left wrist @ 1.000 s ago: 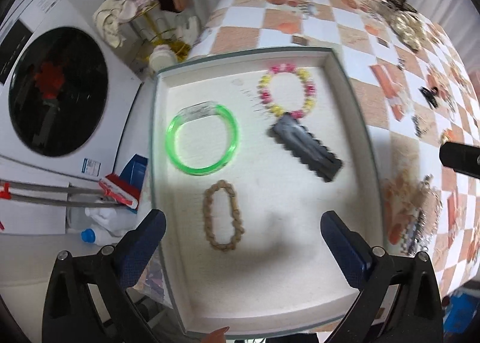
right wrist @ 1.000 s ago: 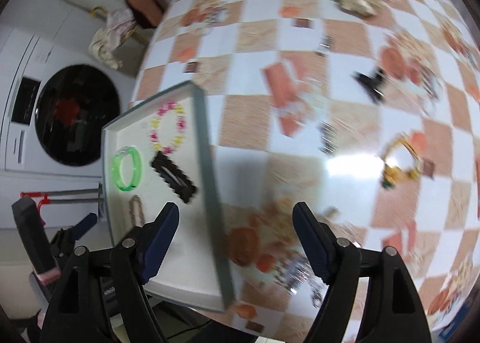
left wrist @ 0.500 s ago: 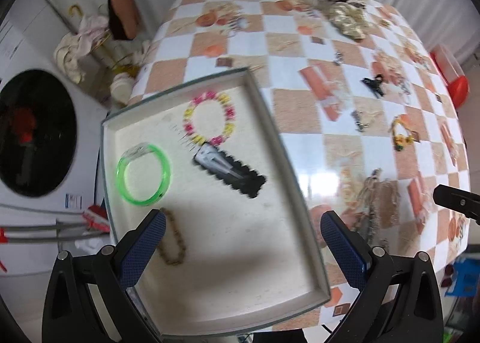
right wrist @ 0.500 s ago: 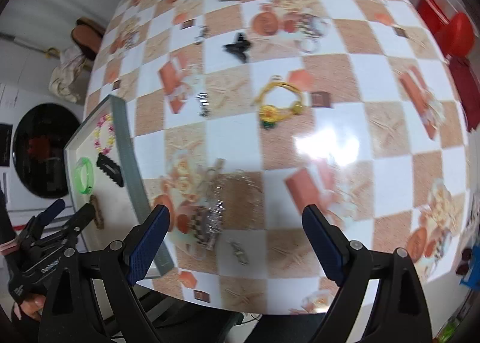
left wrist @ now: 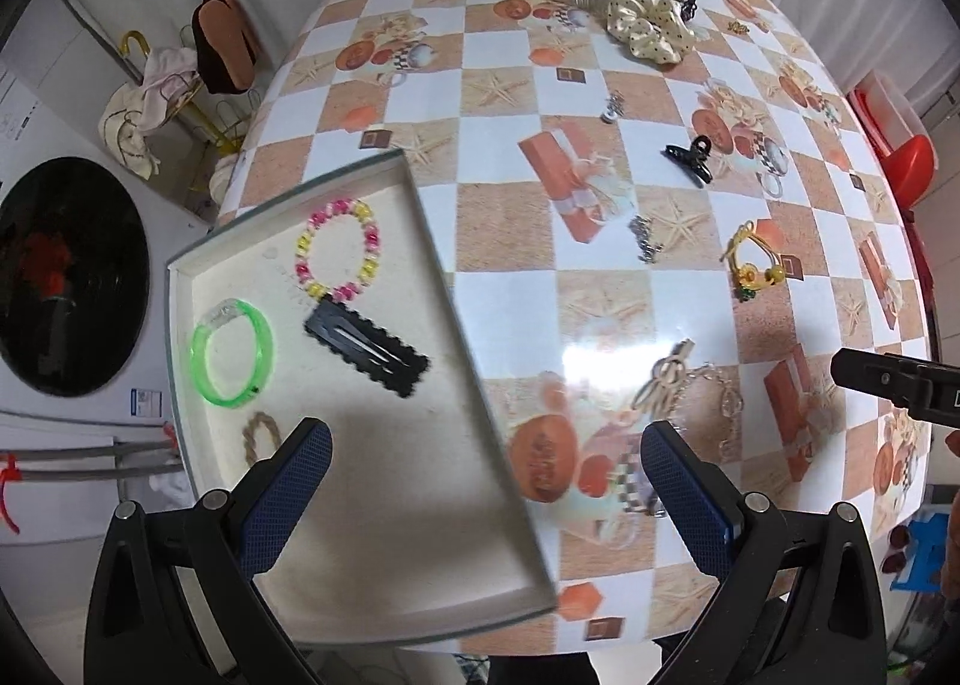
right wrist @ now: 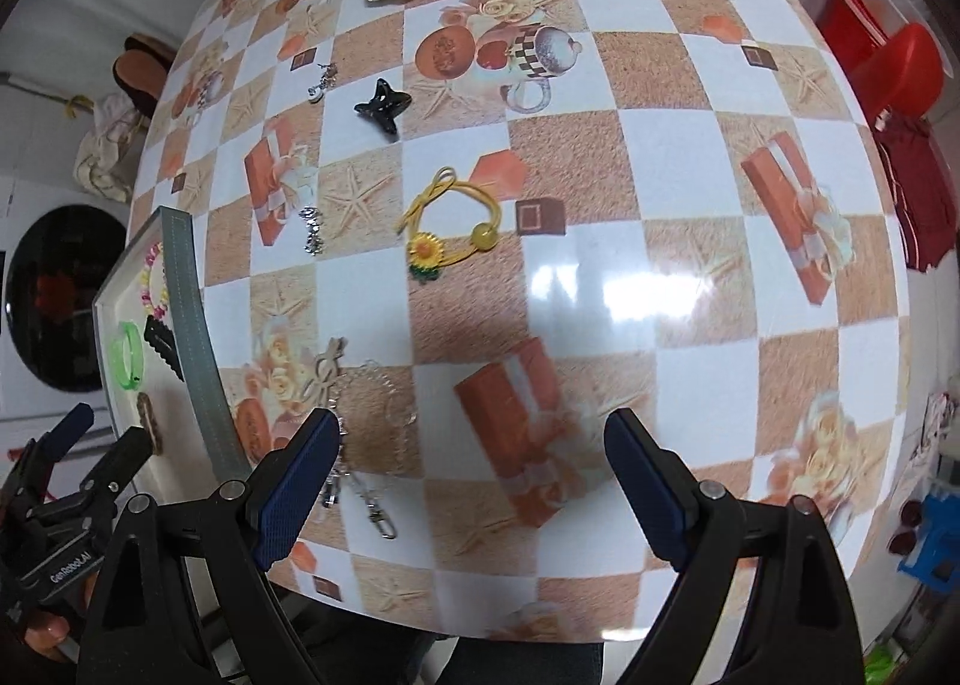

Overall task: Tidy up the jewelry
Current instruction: 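Move both tools back over the table toward the remaining jewelry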

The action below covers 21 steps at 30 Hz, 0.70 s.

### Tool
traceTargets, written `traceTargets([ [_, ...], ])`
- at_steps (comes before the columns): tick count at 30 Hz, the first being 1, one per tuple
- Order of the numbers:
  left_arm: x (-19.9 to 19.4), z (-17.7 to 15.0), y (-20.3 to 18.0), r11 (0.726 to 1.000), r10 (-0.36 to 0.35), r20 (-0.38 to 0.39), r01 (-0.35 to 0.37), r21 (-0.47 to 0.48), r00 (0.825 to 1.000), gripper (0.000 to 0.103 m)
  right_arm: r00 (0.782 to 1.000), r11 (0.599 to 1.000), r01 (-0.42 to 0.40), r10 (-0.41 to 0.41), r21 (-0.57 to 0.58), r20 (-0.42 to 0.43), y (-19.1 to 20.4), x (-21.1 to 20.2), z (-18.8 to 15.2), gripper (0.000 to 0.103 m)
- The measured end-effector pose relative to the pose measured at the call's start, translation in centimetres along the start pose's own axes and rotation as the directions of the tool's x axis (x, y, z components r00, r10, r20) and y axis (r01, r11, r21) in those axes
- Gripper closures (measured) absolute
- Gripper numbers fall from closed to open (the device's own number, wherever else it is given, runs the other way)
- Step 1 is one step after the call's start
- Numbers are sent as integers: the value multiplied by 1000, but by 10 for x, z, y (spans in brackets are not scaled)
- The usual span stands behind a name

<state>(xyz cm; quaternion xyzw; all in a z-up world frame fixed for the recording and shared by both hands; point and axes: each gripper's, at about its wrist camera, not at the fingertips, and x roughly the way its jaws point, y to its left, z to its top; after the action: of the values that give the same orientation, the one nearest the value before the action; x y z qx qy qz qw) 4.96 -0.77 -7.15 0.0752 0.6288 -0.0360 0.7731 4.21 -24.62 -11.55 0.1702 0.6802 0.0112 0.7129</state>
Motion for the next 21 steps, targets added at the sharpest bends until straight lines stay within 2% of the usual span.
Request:
traceTargets([
  [7,7,0,-34,998,24,-32,-26,-54,999,0,1000,995,10,-13,-98,-25,-22,-3,17,11],
  [12,14,0,-52,997,37,-46,-40,-59,998,0,999,991,-1,-4,-136,-36,-33,-2,29,11],
  [21,43,2,-69,997,35,-73,-40,-69,997,0,999,977,5,-13,-213,-38,-27,19,49,11],
])
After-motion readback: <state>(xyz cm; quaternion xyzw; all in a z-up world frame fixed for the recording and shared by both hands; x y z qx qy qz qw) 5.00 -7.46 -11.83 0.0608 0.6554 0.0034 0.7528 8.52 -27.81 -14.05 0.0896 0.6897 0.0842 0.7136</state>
